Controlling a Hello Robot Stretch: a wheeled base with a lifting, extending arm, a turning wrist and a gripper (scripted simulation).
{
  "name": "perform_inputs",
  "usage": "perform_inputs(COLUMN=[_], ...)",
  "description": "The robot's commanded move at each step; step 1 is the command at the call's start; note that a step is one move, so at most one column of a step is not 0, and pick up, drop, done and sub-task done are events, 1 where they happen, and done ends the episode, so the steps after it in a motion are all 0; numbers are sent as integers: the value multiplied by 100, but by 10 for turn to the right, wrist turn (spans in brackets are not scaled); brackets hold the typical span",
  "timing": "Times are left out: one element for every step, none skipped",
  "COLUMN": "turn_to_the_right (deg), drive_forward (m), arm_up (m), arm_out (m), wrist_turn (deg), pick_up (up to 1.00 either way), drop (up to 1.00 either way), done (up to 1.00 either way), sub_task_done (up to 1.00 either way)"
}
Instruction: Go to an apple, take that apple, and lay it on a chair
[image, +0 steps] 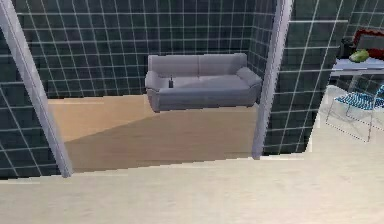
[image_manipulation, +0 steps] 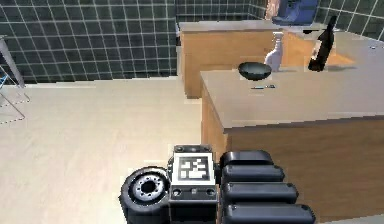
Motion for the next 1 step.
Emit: perform_inputs(turn_to_the_right=[360], drive_forward=[0], arm_up=[0], arm_out=[0], wrist_turn=[0], pick_up=[0], drop=[0], done=[0], sub_task_done=[0])
